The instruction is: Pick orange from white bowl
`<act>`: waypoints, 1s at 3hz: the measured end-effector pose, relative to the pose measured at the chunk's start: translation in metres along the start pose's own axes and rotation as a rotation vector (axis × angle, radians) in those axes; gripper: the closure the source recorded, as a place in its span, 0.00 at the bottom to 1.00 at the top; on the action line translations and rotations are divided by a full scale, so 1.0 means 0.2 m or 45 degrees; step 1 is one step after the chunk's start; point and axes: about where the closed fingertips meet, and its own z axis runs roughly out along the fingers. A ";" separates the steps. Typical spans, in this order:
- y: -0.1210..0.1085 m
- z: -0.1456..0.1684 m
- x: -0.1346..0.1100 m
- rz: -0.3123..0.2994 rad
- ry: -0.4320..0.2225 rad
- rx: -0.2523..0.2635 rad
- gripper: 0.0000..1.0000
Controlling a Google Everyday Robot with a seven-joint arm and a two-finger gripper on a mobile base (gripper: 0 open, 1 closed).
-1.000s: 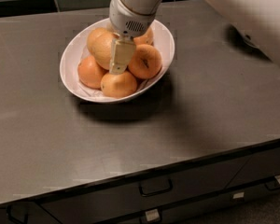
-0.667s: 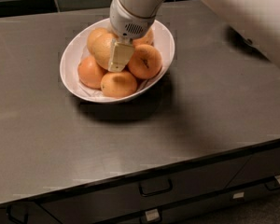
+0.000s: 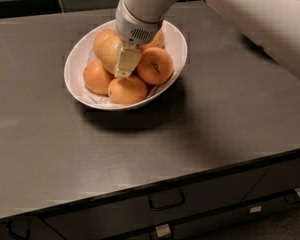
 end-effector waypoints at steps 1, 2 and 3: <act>-0.02 0.02 0.01 0.008 0.018 0.050 0.35; -0.04 0.03 0.04 0.001 0.046 0.135 0.34; -0.05 0.02 0.04 0.001 0.049 0.141 0.33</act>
Offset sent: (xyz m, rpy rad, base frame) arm 0.0202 -0.0128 -0.0097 -0.0205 -0.1822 -0.0925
